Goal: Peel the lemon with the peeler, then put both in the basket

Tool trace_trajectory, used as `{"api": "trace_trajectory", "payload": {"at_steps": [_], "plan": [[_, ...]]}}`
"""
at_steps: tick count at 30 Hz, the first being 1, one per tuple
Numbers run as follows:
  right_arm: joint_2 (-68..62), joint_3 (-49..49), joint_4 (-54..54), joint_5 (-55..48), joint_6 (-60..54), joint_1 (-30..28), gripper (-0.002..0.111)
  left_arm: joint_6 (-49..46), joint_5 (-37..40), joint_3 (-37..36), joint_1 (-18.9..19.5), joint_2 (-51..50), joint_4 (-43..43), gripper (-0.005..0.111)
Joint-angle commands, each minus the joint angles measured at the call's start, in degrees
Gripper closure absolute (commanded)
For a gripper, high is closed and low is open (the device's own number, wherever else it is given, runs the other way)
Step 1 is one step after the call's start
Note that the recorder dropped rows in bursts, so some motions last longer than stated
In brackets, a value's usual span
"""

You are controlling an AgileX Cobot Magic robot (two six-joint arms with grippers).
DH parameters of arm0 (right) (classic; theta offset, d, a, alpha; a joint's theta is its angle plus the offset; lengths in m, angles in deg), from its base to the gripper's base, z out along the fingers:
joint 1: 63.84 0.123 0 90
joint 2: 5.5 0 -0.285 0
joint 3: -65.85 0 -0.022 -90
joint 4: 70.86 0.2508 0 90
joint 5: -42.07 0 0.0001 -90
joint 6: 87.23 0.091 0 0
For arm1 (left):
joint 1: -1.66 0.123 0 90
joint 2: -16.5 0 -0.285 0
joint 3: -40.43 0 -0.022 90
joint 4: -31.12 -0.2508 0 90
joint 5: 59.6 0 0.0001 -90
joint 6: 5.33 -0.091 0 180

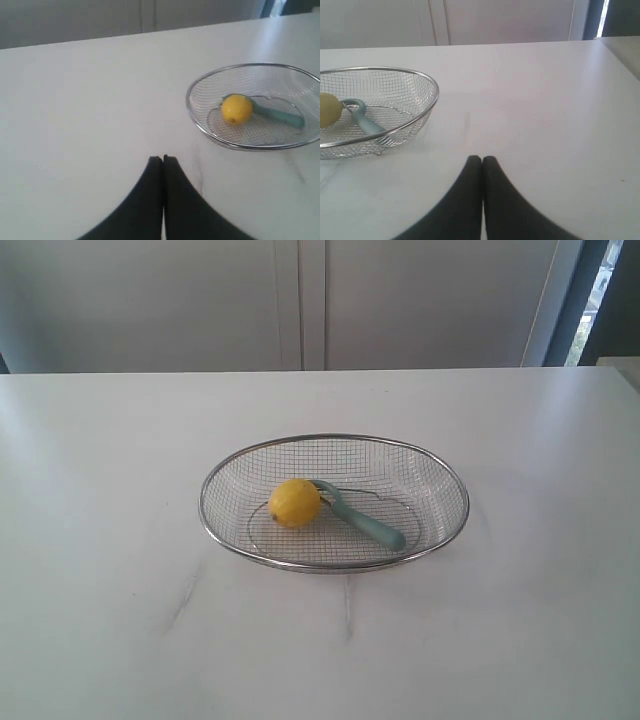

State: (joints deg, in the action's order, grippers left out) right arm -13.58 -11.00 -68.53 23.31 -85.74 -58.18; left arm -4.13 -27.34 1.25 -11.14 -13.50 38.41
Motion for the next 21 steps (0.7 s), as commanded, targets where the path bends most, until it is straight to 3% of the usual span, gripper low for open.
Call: {"api": "trace_trajectory", "payload": {"at_steps": [1, 4, 12, 16, 21], "plan": [[0.3, -0.4, -0.5, 0.9, 0.3, -0.6, 0.108, 0.6, -5.3, -8.3, 4.3, 7.8, 2.9, 0.107], [0.3, -0.4, -0.5, 0.9, 0.3, -0.6, 0.108, 0.7, -11.6, -14.0, 4.1, 12.7, 4.4, 0.107], [0.3, -0.4, -0.5, 0.9, 0.3, -0.6, 0.108, 7.6, -38.9, -32.8, 4.1, 21.6, 11.2, 0.107], [0.3, -0.4, -0.5, 0.9, 0.3, -0.6, 0.108, 10.0, -44.5, -38.0, 4.1, 22.2, 12.2, 0.107], [0.3, -0.4, -0.5, 0.9, 0.3, -0.6, 0.108, 9.3, -40.7, -38.0, 4.1, 22.2, 12.0, 0.107]]}}
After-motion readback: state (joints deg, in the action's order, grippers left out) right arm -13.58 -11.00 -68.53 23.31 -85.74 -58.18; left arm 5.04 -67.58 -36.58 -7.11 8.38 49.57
